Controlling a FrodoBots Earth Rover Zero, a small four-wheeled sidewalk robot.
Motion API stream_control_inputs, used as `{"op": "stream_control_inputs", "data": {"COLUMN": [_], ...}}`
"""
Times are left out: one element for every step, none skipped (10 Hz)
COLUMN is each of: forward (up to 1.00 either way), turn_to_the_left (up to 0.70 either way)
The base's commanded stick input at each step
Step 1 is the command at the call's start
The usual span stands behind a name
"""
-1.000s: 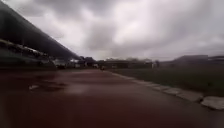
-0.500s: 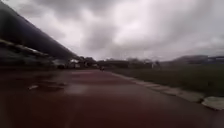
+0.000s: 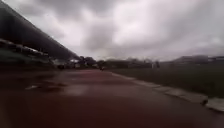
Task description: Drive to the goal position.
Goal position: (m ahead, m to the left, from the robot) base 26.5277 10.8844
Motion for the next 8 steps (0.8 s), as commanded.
{"op": "stream_control_inputs", "data": {"forward": [0.50, 0.50, 0.50, 0.50, 0.50, 0.50, 0.50, 0.50], "turn_to_the_left": [0.00, 0.00, 0.00, 0.00, 0.00, 0.00, 0.00, 0.00]}}
